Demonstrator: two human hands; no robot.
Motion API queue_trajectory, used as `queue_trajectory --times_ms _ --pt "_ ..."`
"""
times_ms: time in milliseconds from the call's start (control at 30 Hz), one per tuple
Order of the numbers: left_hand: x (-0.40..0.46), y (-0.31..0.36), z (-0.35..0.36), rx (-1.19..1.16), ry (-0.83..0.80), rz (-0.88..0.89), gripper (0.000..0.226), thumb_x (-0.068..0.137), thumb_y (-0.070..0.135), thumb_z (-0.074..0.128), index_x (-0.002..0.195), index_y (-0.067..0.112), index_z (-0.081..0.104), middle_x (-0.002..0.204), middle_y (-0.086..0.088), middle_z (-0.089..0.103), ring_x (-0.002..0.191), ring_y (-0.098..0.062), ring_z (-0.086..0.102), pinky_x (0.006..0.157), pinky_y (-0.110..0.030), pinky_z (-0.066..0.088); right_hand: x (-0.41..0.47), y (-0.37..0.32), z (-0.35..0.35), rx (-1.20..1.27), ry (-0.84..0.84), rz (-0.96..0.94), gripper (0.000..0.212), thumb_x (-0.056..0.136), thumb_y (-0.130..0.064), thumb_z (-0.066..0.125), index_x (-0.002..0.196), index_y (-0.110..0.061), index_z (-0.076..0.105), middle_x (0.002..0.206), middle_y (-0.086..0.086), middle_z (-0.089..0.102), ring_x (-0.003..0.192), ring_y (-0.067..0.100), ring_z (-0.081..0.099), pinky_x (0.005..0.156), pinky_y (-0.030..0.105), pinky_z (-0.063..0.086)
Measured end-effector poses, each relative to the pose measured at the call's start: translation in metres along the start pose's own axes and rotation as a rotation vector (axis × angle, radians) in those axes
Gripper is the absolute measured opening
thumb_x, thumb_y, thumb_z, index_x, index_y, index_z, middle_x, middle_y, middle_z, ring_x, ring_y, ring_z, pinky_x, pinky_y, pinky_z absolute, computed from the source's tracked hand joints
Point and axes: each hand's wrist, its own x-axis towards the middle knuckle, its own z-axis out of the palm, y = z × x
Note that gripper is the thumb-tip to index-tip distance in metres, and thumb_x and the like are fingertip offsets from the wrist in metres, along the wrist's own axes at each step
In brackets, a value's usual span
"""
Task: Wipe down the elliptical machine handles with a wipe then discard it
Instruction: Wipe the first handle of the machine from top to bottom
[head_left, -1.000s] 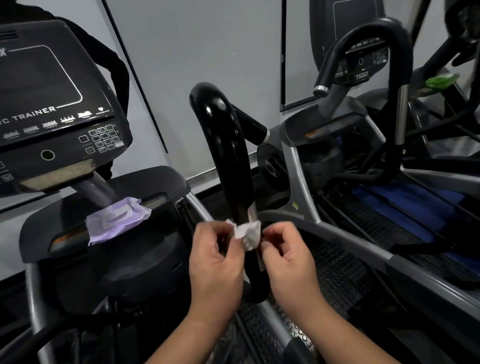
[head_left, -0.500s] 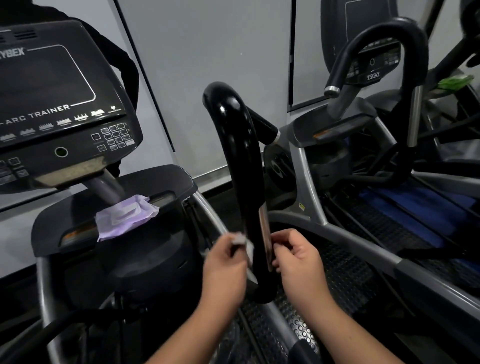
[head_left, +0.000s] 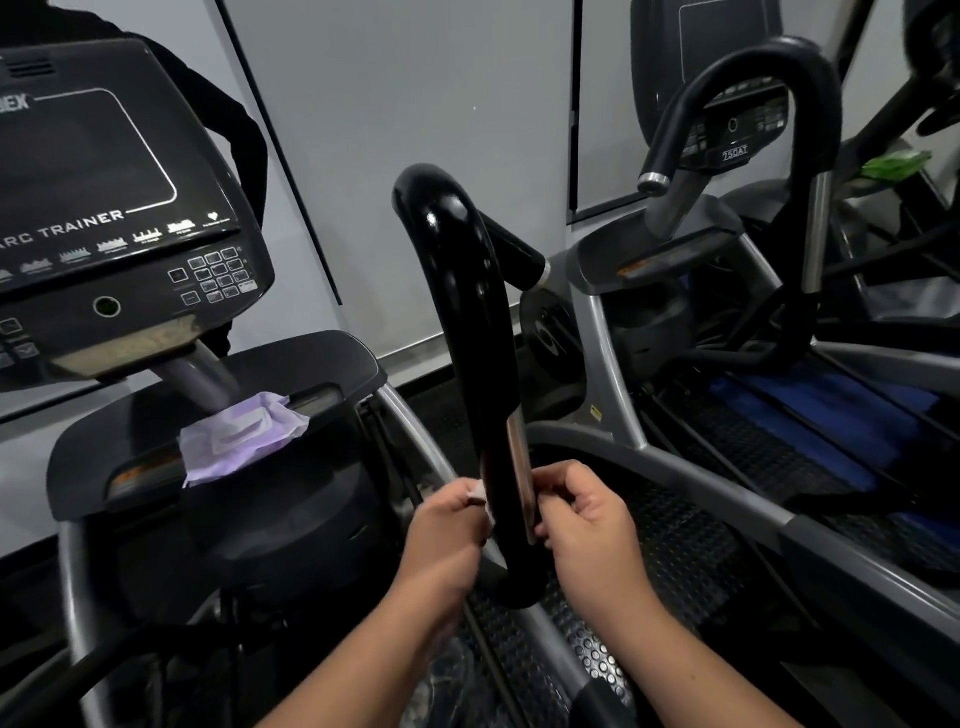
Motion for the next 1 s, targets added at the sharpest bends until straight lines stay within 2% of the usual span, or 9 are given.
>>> queue_trajectory --times_ms 100,200,333,433,567,633,733,800,1000 --pt "0.012 0.033 -0.001 -0.218 -0.045 0.080 0.030 0.080 -0.013 0.043 0.104 -0.016 0.061 0.096 -0.035 0.070 0.087 -0.048 0.068 0.077 -0.046 0.056 0.001 -0.001 -0.002 -0.014 -0.003 -0.013 0.038 0.091 0.004 0.053 0.088 -0.028 0.074 0.092 0.006 0.071 0.072 0.012 0.063 0.063 0.022 0.048" --pt "0.019 0.053 -0.006 -0.410 -0.163 0.110 0.037 0.082 -0.012 0.041 0.116 -0.012 0.058 0.106 -0.037 0.069 0.095 -0.042 0.071 0.069 -0.037 0.061 0.000 -0.001 -0.003 0.005 -0.008 0.006 0.036 0.092 0.005 0.052 0.088 -0.024 0.074 0.093 0.007 0.071 0.070 0.009 0.062 0.062 0.020 0.048" --pt "0.013 0.008 0.000 -0.120 -0.148 -0.026 0.026 0.078 -0.009 0.048 0.094 -0.008 0.069 0.085 -0.031 0.070 0.077 -0.038 0.064 0.064 -0.033 0.055 0.005 0.000 -0.004 0.007 -0.011 0.007 0.036 0.090 0.003 0.055 0.086 -0.027 0.074 0.087 0.004 0.073 0.076 0.013 0.067 0.066 0.027 0.052" --pt "0.009 0.010 0.000 -0.060 -0.205 -0.072 0.030 0.079 -0.009 0.047 0.097 -0.009 0.072 0.088 -0.032 0.071 0.070 -0.034 0.066 0.057 -0.031 0.055 0.012 0.001 -0.005 0.001 0.053 -0.009 0.024 0.088 -0.011 0.056 0.090 -0.031 0.070 0.094 0.000 0.072 0.089 0.019 0.070 0.080 0.041 0.057" --pt "0.027 0.057 -0.006 -0.267 -0.227 0.077 0.032 0.087 -0.006 0.047 0.110 -0.015 0.066 0.103 -0.039 0.068 0.089 -0.041 0.070 0.084 -0.043 0.058 0.027 -0.006 -0.002 0.124 0.046 0.016 0.025 0.099 -0.010 0.056 0.104 -0.030 0.069 0.105 0.000 0.074 0.100 0.015 0.070 0.093 0.041 0.056" --pt "0.031 0.059 -0.007 -0.327 -0.258 0.066 0.030 0.088 -0.006 0.051 0.113 -0.015 0.064 0.106 -0.038 0.068 0.092 -0.041 0.068 0.088 -0.045 0.056 0.034 -0.016 0.002 0.234 -0.005 0.064 0.025 0.103 -0.009 0.053 0.106 -0.026 0.071 0.103 0.002 0.076 0.095 0.015 0.071 0.089 0.037 0.057" --pt "0.021 0.033 -0.003 -0.178 -0.293 -0.011 0.026 0.089 -0.005 0.056 0.099 0.005 0.078 0.090 -0.018 0.075 0.075 -0.022 0.070 0.068 -0.029 0.056 0.041 -0.018 0.003 0.248 -0.058 0.151 0.025 0.104 -0.010 0.051 0.105 -0.017 0.074 0.103 0.011 0.077 0.093 0.020 0.071 0.088 0.035 0.056" --pt "0.014 0.020 -0.001 -0.059 -0.357 -0.043 0.037 0.087 -0.006 0.053 0.099 0.014 0.081 0.088 -0.008 0.077 0.071 -0.013 0.070 0.067 -0.027 0.051 0.040 -0.016 0.000 0.242 -0.122 0.189 0.026 0.104 -0.011 0.052 0.096 -0.013 0.077 0.099 0.016 0.077 0.091 0.022 0.070 0.084 0.032 0.055" --pt "0.037 0.046 -0.015 -0.245 -0.268 0.022 0.031 0.083 -0.014 0.048 0.109 -0.005 0.063 0.090 -0.023 0.062 0.073 -0.025 0.059 0.065 -0.028 0.050 0.039 -0.034 -0.007 0.320 -0.174 0.052 0.025 0.100 -0.001 0.054 0.093 -0.011 0.074 0.082 0.001 0.076 0.079 0.007 0.070 0.071 0.016 0.055"
